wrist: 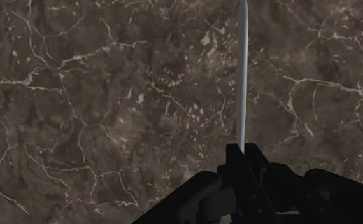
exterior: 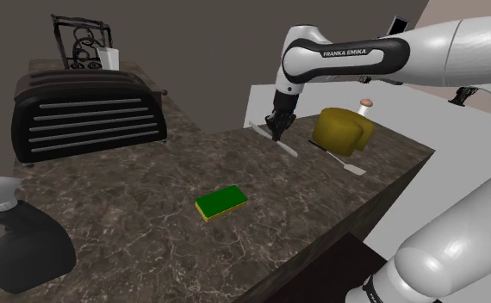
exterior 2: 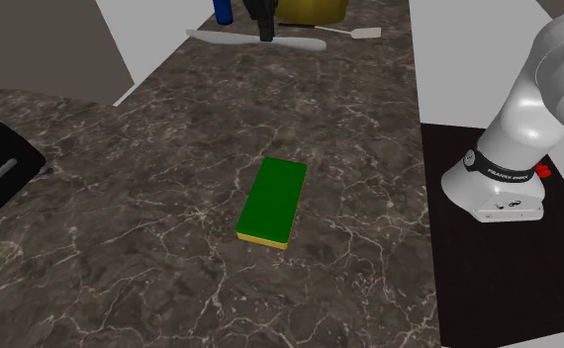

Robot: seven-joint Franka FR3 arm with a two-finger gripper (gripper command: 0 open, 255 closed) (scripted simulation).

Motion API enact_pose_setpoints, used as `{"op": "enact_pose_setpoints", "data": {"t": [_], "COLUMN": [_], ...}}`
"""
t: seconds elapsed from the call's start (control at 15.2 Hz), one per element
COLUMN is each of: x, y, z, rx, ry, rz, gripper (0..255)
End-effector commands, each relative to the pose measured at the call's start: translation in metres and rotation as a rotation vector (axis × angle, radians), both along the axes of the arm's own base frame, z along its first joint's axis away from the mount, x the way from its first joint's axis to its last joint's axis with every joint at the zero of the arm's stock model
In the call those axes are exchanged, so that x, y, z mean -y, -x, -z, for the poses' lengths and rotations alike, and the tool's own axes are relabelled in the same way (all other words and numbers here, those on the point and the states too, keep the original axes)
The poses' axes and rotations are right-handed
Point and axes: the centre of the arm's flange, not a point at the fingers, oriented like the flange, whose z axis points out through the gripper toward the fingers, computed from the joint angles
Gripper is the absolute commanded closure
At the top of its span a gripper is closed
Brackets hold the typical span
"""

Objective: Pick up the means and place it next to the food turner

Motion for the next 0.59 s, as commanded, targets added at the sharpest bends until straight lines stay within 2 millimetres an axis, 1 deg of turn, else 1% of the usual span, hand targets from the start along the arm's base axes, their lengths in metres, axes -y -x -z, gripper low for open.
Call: {"op": "enact_pose_setpoints", "data": {"t": [0.0, 0.33, 0.53], "x": [0.026, 0.092, 0.092], "y": [-0.003, -0.012, -0.012], "z": [0.002, 0.001, 0.016], "rx": [0.000, 0.000, 0.000], "ry": [0.000, 0.000, 0.000], "rz": [-0.002, -0.002, -0.002], "gripper": [255, 255, 255]}}
